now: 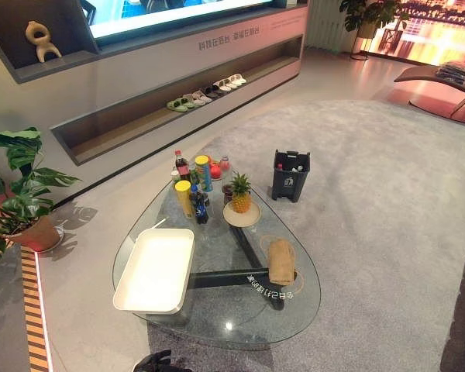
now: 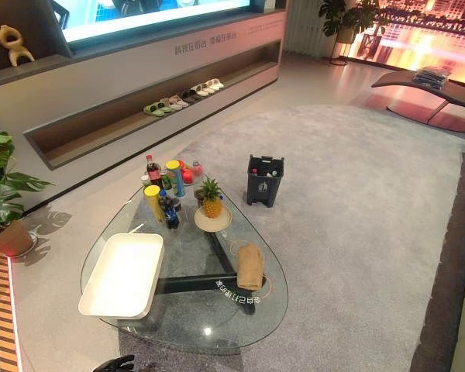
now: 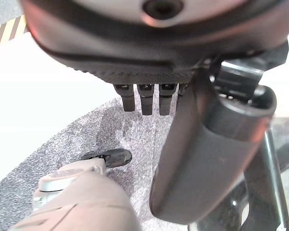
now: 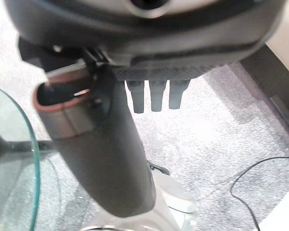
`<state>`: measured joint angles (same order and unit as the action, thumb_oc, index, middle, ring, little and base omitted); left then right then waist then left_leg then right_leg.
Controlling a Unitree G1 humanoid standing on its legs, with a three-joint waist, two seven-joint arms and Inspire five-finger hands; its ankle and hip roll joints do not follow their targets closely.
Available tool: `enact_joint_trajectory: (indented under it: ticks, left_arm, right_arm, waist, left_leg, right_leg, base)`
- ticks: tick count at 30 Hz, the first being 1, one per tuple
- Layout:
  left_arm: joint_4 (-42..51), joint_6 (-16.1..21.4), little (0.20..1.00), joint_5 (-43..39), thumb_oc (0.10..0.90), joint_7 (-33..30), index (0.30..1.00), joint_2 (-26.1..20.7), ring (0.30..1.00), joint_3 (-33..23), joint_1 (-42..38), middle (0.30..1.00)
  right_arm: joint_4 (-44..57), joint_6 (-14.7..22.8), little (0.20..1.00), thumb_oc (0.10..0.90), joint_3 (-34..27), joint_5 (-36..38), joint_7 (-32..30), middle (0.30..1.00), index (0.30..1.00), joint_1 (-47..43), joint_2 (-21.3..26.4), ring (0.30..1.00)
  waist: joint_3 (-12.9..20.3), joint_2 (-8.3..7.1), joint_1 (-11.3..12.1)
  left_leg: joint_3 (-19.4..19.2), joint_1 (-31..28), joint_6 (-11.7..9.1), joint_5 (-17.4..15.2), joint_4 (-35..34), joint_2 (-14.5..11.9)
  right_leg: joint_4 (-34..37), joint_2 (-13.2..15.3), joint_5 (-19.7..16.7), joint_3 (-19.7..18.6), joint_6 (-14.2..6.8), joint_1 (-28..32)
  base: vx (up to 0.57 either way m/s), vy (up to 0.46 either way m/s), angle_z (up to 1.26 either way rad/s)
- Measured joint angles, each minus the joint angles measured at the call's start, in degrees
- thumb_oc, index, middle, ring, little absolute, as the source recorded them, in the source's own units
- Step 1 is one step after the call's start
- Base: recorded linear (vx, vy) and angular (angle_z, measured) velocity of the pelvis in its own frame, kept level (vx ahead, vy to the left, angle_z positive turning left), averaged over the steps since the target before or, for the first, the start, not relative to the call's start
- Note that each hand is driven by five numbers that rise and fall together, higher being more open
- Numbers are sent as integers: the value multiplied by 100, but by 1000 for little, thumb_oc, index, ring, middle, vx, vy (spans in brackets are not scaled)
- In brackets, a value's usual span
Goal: Wipe the table with a cloth and put it in the basket.
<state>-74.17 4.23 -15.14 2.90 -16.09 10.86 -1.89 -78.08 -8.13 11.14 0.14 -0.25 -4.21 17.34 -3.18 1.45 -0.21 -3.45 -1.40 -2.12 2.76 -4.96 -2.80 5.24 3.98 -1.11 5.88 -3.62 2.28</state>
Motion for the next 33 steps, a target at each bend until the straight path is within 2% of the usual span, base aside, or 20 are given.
enact_joint_trajectory:
  ticks: [1, 3, 5, 10, 19, 22, 25, 27, 30, 33]
  left_arm:
    - [91, 14, 900, -88, 800, -14, 900, 0, 900, 18, -57, 900]
    - [210, 112, 900, -229, 800, -70, 900, -3, 900, 175, -312, 900]
    - [281, 159, 900, -342, 800, -162, 900, 2, 900, 202, -645, 900]
    - [370, 406, 900, -660, 800, -375, 900, -13, 900, 197, -1223, 900]
    - [601, 673, 900, -1410, 800, -349, 900, -141, 900, 201, -1931, 900]
    - [749, 730, 900, -1591, 800, -349, 900, -278, 900, 210, -2303, 900]
    - [804, 764, 900, -1666, 800, -341, 900, -323, 900, 216, -2524, 900]
    - [912, 784, 900, -1778, 800, -325, 900, -345, 900, 230, -2569, 900]
    - [993, 779, 900, -1974, 800, -254, 900, -438, 900, 244, -2546, 900]
    - [988, 754, 900, -2043, 800, -206, 900, -537, 900, 208, -2472, 900]
  right_arm:
    - [32, 1, 900, 800, 63, 8, -4, 900, 900, -85, 28, 900]
    - [92, 8, 900, 800, 108, 61, -50, 900, 900, -353, 103, 900]
    - [93, 19, 900, 800, 159, 206, -153, 900, 900, -705, 134, 900]
    - [192, 132, 900, 800, 183, 363, -343, 900, 900, -1382, 114, 900]
    - [281, 178, 900, 800, 344, 816, -559, 900, 900, -2142, 278, 900]
    - [332, 187, 900, 800, 378, 919, -662, 900, 900, -2524, 386, 900]
    - [352, 239, 900, 800, 380, 1066, -745, 900, 900, -2705, 426, 900]
    - [414, 291, 900, 800, 369, 1132, -763, 900, 900, -2729, 481, 900]
    - [447, 469, 900, 800, 300, 1295, -902, 900, 900, -2762, 561, 900]
    - [458, 643, 900, 800, 276, 1378, -1023, 900, 900, -2873, 601, 900]
  waist:
    - [-54, 31, -3]
    - [-362, 126, -14]
    - [-813, 204, -33]
    - [-1614, 256, -165]
    - [-2412, 296, -155]
    - [-2665, 285, -145]
    - [-2726, 265, -109]
    - [-2747, 226, -9]
    - [-2757, 206, 18]
    - [-2766, 193, 22]
  left_leg:
    - [3, 157, 0, 62, 3, 5]
    - [11, 550, 17, 218, 12, 22]
    - [13, 882, 28, 361, 13, 29]
    - [54, 1364, -1, 532, 9, 40]
    - [76, 2009, -16, 710, 47, 58]
    - [82, 2460, -45, 689, 423, 72]
    - [92, 2763, -122, 630, 752, 103]
    - [103, 3008, -104, 440, 1181, 144]
    - [177, 3557, -98, 98, 1986, 210]
    - [241, 3988, -101, -49, 2462, 183]
  right_leg:
    - [-10, 0, -58, 1, 2, -154]
    - [-34, 3, -223, -9, 1, -506]
    - [-35, -24, -371, -15, -1, -842]
    - [-33, -35, -508, -20, -35, -1300]
    - [-132, -37, -666, 8, 3, -1975]
    - [-670, 4, -487, 11, 8, -2491]
    - [-1393, 70, -187, 8, 37, -2960]
    - [-2149, 156, 148, -31, 76, -3371]
    - [-3091, 254, 624, -73, 136, -3963]
    - [-3522, 223, 725, -125, 204, -4367]
  base:
    - [-264, 25, 0]
    - [-267, 17, 0]
    - [-237, 2, -1]
    - [-125, -13, 3]
    - [-110, -3, 0]
    - [-99, -35, 3]
    - [-34, -29, 9]
    - [-7, -26, 9]
    - [16, -19, 17]
    - [7, -11, 1]
